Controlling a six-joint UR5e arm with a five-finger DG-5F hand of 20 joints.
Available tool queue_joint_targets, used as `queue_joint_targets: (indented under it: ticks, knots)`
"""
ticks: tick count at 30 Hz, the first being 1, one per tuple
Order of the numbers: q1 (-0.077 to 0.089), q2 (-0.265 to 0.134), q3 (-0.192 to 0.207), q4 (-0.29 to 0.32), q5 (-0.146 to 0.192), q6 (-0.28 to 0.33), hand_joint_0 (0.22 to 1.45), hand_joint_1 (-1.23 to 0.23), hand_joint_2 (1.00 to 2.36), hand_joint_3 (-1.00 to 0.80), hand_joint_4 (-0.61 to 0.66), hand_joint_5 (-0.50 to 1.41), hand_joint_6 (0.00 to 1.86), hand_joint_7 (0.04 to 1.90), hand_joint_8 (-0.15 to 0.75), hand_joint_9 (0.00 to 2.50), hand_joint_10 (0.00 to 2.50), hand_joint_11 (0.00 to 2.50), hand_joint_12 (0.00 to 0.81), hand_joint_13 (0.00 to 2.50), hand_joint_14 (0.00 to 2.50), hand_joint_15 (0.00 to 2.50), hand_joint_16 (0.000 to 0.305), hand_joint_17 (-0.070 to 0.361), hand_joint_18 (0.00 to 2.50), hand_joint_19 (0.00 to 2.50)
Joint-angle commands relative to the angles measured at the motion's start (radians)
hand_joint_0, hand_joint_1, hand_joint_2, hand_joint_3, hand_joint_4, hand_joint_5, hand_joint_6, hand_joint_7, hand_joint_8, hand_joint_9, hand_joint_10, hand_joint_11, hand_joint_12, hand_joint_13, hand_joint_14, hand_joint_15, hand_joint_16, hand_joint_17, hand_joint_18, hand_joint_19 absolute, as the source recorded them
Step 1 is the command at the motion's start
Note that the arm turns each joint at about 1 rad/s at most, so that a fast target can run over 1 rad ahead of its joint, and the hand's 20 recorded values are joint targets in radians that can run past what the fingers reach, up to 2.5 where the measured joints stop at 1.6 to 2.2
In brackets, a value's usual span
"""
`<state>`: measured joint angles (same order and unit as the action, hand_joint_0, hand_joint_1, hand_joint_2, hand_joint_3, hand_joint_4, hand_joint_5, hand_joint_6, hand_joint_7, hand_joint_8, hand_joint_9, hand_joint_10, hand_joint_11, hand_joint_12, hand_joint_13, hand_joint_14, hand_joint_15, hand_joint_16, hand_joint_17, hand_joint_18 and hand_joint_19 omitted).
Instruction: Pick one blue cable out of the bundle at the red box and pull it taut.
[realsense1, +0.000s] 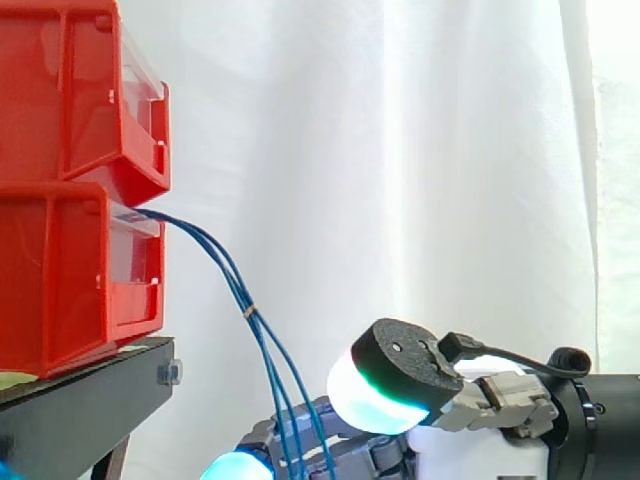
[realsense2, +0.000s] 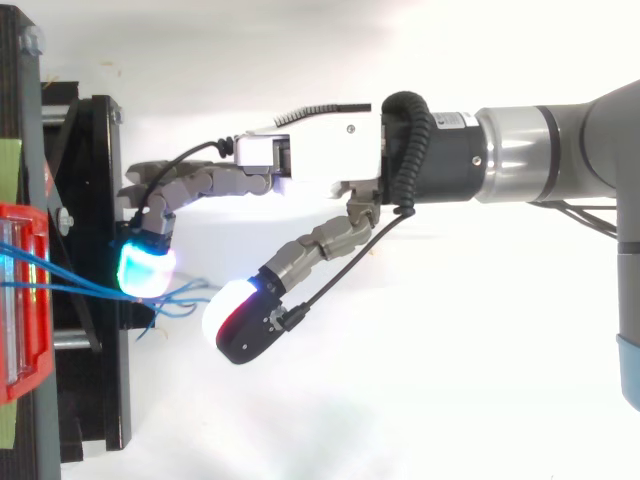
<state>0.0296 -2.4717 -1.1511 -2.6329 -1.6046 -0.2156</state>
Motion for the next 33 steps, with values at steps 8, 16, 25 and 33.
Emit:
queue_joint_targets:
  ticks: [8, 16, 25, 33]
  knots:
    - [0.003, -0.033, 0.011, 0.094, 0.014, 0.001, 0.49, -0.60, 1.00, -0.50, 0.35, -0.15, 0.50, 0.89, 0.228, 0.00, 0.00, 0.00, 0.351, 0.00, 0.00, 0.08, 0.063, 0.141, 0.00, 0.11]
    - [0.001, -0.033, 0.037, 0.090, 0.015, 0.009, 0.54, -0.49, 1.00, -0.50, 0.36, -0.13, 0.50, 0.88, 0.241, 0.00, 0.00, 0.00, 0.343, 0.03, 0.00, 0.09, 0.059, 0.132, 0.00, 0.11]
    - [-0.008, -0.026, 0.053, 0.051, -0.014, 0.009, 0.54, -0.63, 1.00, -0.50, 0.34, -0.12, 0.50, 0.97, 0.250, 0.02, 0.00, 0.00, 0.343, 0.07, 0.00, 0.09, 0.059, 0.132, 0.00, 0.12]
    - [-0.011, -0.013, 0.053, 0.028, -0.015, 0.004, 0.49, -0.69, 1.00, -0.50, 0.34, -0.11, 0.50, 1.03, 0.266, 0.03, 0.00, 0.00, 0.360, 0.09, 0.00, 0.09, 0.062, 0.139, 0.00, 0.13]
